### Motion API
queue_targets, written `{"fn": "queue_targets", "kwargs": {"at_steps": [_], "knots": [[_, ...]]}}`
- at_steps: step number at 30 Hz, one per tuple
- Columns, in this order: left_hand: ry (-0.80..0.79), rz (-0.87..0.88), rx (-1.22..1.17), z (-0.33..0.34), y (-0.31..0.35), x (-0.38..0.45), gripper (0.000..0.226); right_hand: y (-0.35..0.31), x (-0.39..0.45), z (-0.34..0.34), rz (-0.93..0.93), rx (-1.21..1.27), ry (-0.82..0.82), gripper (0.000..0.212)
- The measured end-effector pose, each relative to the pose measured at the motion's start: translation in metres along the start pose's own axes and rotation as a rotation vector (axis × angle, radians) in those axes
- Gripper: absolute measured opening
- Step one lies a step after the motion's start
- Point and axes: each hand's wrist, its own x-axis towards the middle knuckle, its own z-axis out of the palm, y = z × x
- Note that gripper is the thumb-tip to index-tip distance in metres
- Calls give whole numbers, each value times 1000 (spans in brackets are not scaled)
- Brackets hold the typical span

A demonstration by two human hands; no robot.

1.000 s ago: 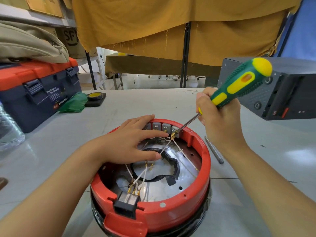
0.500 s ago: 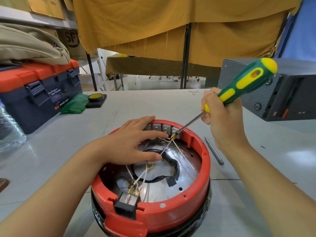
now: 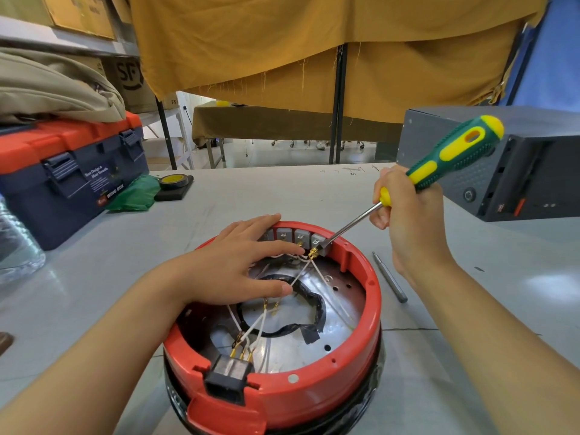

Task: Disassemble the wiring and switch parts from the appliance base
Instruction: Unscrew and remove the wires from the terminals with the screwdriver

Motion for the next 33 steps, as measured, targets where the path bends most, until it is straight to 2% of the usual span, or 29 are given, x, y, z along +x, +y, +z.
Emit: {"fn": "queue_targets", "kwargs": {"at_steps": [10,17,24,30,33], "knots": [[33,10,2,2,-1,0,50,12,1,-2,94,33,11,23],[40,13,-14,3,-2,0,49,7,9,-11,81,130,106,18],[104,0,-51,-1,4,2,49,5,6,-6,59,153,87,23],[235,-100,50,-11,11,5,54,6,2,-3,69,133,63,26],[164,-180,154,-14,14,7,55,6,2,-3,66,126,58,30]]}}
